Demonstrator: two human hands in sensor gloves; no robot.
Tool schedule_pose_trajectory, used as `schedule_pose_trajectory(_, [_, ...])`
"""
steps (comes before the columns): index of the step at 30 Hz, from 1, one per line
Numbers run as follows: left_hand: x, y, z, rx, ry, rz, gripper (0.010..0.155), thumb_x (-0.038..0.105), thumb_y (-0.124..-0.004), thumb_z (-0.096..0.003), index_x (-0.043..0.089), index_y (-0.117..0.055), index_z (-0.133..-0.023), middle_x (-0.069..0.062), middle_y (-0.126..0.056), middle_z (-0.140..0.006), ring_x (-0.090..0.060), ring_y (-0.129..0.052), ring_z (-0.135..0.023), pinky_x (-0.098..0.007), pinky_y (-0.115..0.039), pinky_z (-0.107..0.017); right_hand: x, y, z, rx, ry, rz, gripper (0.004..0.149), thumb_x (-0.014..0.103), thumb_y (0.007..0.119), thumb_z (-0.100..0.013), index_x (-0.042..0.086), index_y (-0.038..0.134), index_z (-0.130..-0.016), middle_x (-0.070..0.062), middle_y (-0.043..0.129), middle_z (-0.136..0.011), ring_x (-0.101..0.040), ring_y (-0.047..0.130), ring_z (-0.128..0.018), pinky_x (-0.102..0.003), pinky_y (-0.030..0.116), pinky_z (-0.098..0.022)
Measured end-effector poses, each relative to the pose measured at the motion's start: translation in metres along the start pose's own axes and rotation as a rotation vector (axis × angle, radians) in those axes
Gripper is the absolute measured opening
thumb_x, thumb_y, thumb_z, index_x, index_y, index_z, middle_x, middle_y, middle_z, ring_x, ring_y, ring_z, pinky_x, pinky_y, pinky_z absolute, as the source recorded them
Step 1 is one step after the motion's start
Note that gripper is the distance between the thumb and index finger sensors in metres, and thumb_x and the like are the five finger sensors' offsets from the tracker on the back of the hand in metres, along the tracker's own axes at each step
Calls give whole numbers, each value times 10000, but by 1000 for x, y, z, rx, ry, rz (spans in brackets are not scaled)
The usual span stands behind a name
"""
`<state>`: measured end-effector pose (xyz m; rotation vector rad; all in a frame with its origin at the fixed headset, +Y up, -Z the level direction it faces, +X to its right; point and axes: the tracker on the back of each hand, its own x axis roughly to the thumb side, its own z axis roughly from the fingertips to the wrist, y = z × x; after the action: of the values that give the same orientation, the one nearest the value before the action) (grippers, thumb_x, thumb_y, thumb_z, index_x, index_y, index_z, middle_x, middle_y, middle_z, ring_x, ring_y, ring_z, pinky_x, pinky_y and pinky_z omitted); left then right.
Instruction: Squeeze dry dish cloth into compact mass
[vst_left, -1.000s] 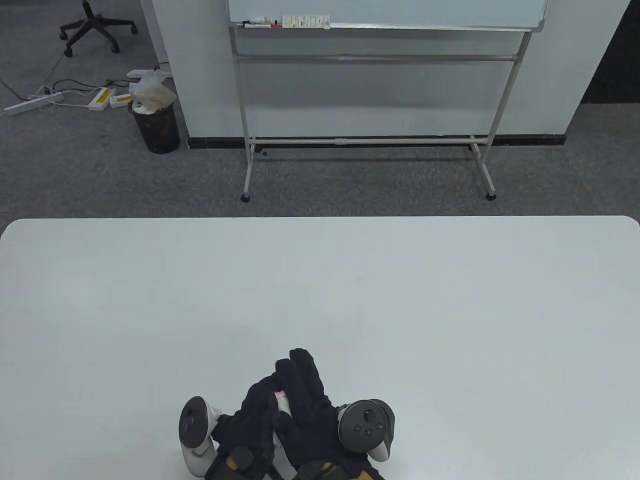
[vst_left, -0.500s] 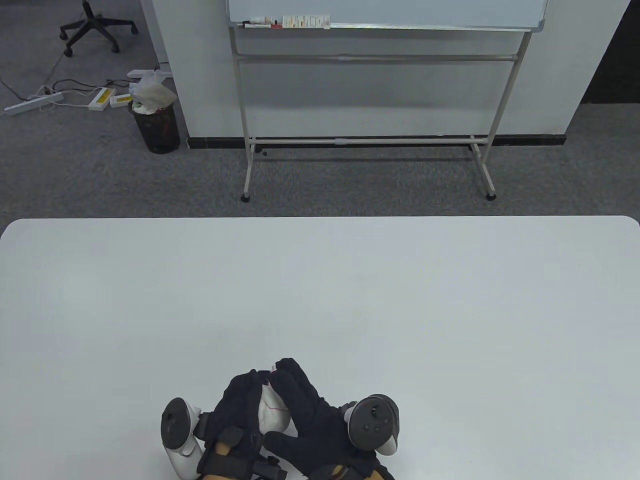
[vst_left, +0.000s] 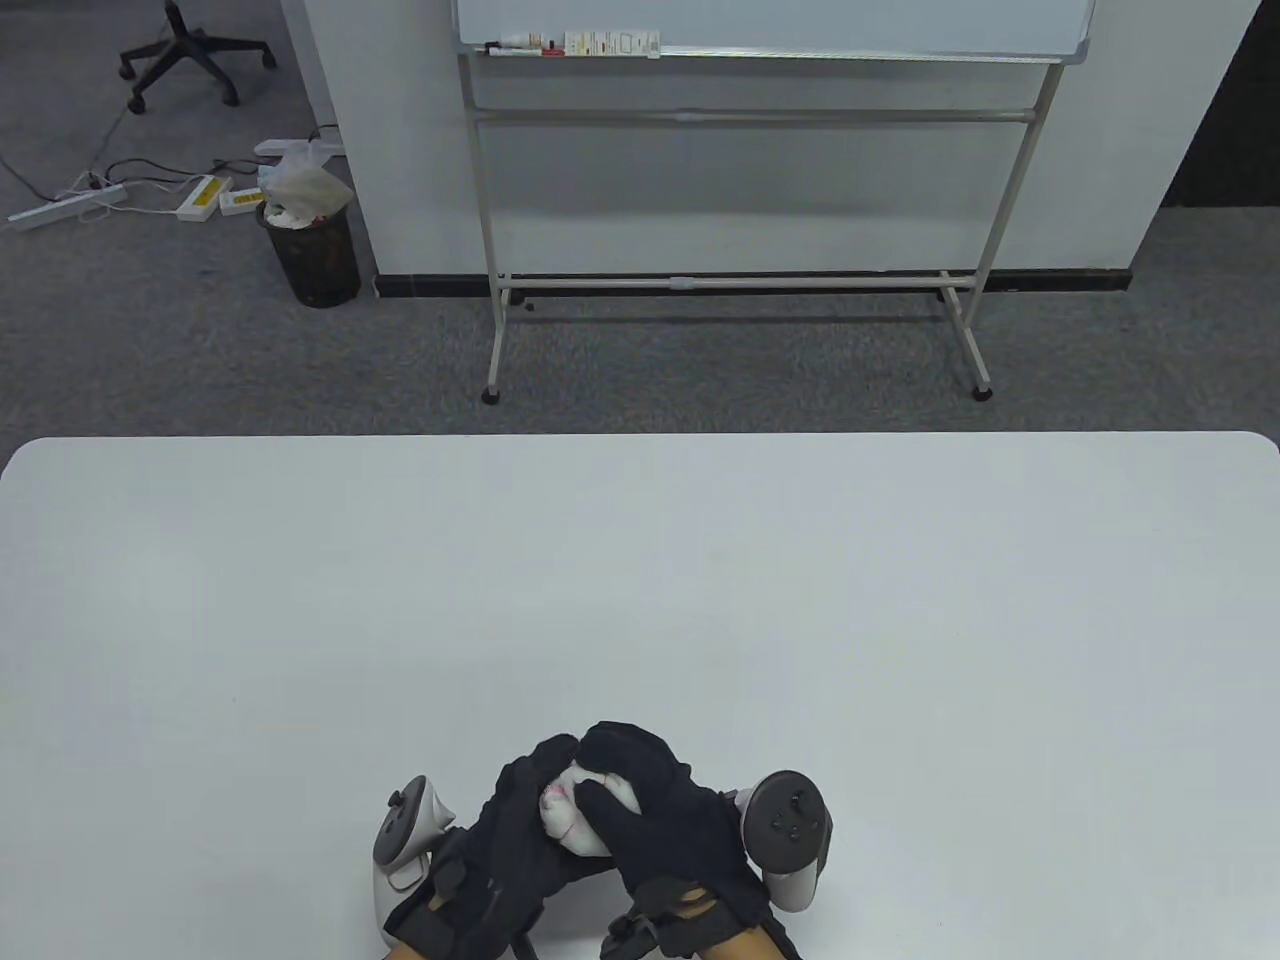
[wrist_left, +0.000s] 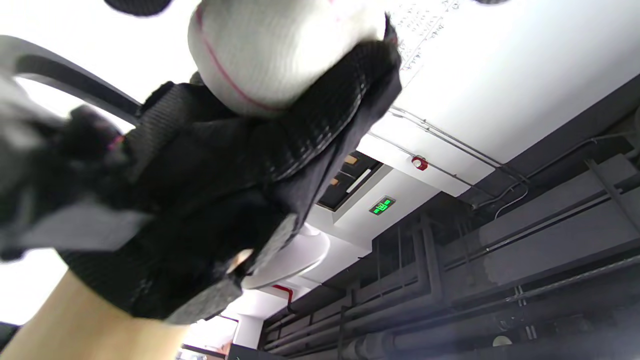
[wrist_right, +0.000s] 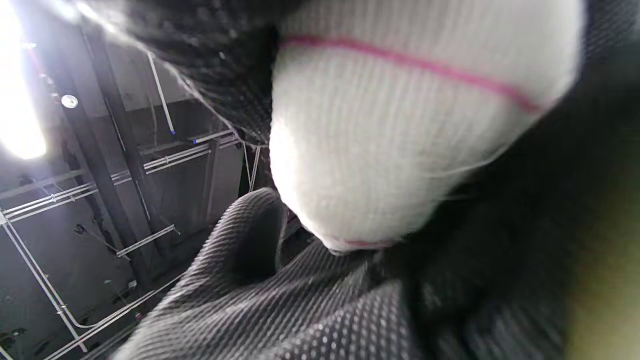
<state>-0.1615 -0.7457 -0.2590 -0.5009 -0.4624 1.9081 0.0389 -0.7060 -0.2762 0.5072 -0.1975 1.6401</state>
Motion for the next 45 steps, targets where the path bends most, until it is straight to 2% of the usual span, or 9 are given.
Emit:
schedule_pose_trajectory(6, [5,-2,-1,106,-165,-131,805,708,-442,-587,222,10,-1042,-238,-1,-1078,-595,-255,-980,-686,-441,-674,-1,12,2,182,93,-286,497,395,776,-520,90,694,-905,-217,667,-912,-456,742,-786,-664,574,-581])
schedule_pose_trajectory(11, [6,1,3,120,-215,-115,762,719,-431,-582,310,-17,-1075,-174,30,-1110,-599,-121,-981,-730,-347,-656,-3,31,4,244,35,-139,624,552,626,-527,147,581,-999,-187,409,-1063,-461,487,-956,-641,445,-664])
schedule_pose_trajectory(17, [10,-2,5,80,-211,-142,721,691,-480,-587,205,-342,-1100,-190,-346,-1138,-512,-522,-989,-652,-576,-658,-1,35,7,158,-5,80,749,654,496,-487,296,216,-1082,-90,5,-1080,-391,69,-1043,-632,153,-726])
schedule_pose_trajectory(23, [18,4,-1,179,-166,-247,462,635,-618,-564,241,-728,-777,-32,-798,-801,-316,-851,-664,-502,-800,-461,-1,40,11,248,-1,-15,770,661,513,-483,295,190,-1077,-96,45,-1095,-400,122,-1053,-644,192,-726])
schedule_pose_trajectory(26, [21,15,-2,157,-157,-248,461,628,-636,-559,222,-757,-739,-36,-832,-734,-312,-868,-590,-487,-810,-415,-5,45,9,270,46,-39,779,657,507,-487,286,152,-1073,-109,42,-1094,-410,132,-1054,-652,205,-723])
schedule_pose_trajectory(33, [40,19,15,404,-381,-504,464,661,-597,-546,269,-695,-775,19,-777,-786,-262,-839,-678,-470,-781,-520,-24,54,14,295,268,-298,837,675,528,-491,255,49,-1034,-168,25,-1076,-544,254,-1011,-681,349,-694])
schedule_pose_trajectory(38, [46,10,14,358,-440,-650,464,625,-590,-541,262,-602,-829,6,-645,-897,-307,-673,-861,-590,-502,-717,-30,59,13,342,275,-482,881,710,538,-511,184,71,-1041,-278,177,-1060,-601,529,-917,-632,673,-557])
schedule_pose_trajectory(41, [38,5,9,303,-394,-680,494,616,-579,-541,251,-562,-873,-60,-487,-1028,-417,-351,-1006,-631,-256,-710,-33,54,11,298,283,-483,843,669,545,-529,151,142,-1058,-281,246,-1048,-574,598,-875,-592,707,-525])
schedule_pose_trajectory(45, [27,2,5,214,-314,-650,556,648,-513,-557,321,-388,-989,-105,-240,-1140,-451,-191,-1042,-649,-224,-696,-26,39,6,192,250,-437,684,511,675,-553,102,386,-1019,-248,467,-969,-514,735,-744,-553,739,-458])
